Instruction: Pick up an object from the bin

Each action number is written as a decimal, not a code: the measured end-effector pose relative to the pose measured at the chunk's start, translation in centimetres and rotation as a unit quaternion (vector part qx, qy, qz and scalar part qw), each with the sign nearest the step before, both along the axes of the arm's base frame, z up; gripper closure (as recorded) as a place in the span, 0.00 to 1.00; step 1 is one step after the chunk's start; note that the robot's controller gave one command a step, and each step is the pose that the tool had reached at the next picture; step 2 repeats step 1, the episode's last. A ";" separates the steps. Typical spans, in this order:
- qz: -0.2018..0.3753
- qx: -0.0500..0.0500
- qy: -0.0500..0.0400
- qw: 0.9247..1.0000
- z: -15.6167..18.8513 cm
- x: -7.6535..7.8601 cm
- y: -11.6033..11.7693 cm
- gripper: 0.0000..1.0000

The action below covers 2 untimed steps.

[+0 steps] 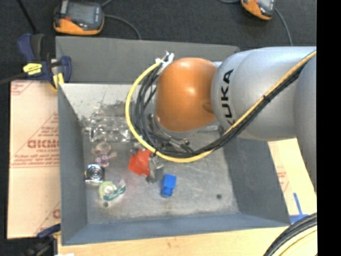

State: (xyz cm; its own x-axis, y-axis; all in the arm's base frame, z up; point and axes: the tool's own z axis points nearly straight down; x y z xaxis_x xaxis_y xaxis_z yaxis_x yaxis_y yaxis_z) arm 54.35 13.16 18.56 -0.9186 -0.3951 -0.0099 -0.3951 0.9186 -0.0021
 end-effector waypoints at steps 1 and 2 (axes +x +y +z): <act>0.013 -0.002 -0.001 1.000 13.5 -0.7 -8.6 1.00; 0.013 -0.002 -0.001 1.000 13.5 -0.7 -8.6 1.00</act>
Offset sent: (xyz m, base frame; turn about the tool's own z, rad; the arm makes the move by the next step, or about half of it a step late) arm -0.0099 -0.0819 0.1299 -0.0334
